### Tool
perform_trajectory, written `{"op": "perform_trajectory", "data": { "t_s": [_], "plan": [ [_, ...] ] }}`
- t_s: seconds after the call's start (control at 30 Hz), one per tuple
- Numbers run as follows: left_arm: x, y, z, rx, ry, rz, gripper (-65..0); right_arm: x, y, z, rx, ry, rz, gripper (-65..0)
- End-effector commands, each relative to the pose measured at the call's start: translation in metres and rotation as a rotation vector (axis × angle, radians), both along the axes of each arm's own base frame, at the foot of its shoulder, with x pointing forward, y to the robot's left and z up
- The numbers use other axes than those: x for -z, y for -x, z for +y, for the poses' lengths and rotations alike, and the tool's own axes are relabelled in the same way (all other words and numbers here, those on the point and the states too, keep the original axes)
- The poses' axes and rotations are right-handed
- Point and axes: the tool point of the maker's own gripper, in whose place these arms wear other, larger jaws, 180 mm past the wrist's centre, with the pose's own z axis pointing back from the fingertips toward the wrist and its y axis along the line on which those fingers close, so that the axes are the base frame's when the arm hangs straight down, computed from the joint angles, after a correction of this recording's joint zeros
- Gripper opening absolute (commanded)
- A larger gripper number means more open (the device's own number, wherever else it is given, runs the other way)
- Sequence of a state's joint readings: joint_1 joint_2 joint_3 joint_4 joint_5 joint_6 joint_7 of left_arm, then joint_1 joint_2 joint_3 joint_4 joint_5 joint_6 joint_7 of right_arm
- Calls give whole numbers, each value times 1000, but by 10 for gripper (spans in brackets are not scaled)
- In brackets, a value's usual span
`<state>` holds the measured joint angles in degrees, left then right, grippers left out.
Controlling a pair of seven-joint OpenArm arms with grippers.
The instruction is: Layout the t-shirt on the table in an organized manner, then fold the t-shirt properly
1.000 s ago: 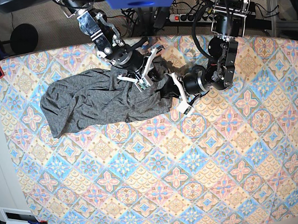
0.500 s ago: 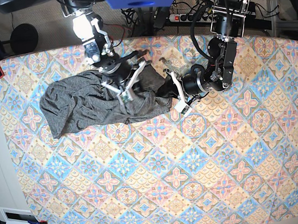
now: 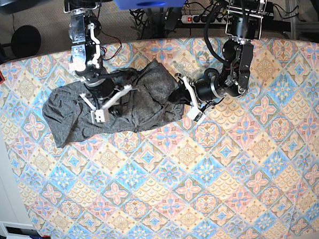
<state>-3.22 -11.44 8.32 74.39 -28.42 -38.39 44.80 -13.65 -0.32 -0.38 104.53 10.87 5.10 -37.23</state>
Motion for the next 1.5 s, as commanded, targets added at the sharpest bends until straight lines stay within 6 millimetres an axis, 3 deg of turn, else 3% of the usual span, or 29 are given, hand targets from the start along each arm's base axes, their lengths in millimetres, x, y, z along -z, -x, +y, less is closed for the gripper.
{"op": "perform_trajectory", "data": {
  "t_s": [0.0, 0.07, 0.13, 0.33, 0.47, 0.6, 0.73, 1.0, 1.13, 1.47],
  "plan": [
    [7, 0, 11, 7, -70, 11, -650, -16, -10, -9, 33, -6, -60, -650],
    [7, 0, 11, 7, -70, 11, -650, -20, -8, -19, 59, 1, -70, -650],
    [7, 0, 11, 6, -70, 12, -650, -23, 2, -8, 32, -7, -69, -650],
    [7, 0, 11, 7, -72, 12, -650, -31, 26, 81, -204, -84, -51, -650],
    [7, 0, 11, 7, -72, 12, -650, -51, 15, 112, -297, -98, -106, -650],
    [8, 1, 11, 7, -72, 14, -650, -64, -5, 118, -319, -83, -156, -650],
    [8, 1, 12, 7, -73, 14, -650, -46, -8, 120, -324, -71, -111, -650],
    [8, 1, 12, 7, -73, 14, -650, 0, 13, 138, -386, -58, 28, -650],
    [8, 1, 12, 7, -73, 14, -650, 21, 20, 137, -388, -47, 84, -650],
    [8, 1, 12, 5, -73, 14, -650, 26, 13, 136, -387, -36, 93, -650]
  ]
}}
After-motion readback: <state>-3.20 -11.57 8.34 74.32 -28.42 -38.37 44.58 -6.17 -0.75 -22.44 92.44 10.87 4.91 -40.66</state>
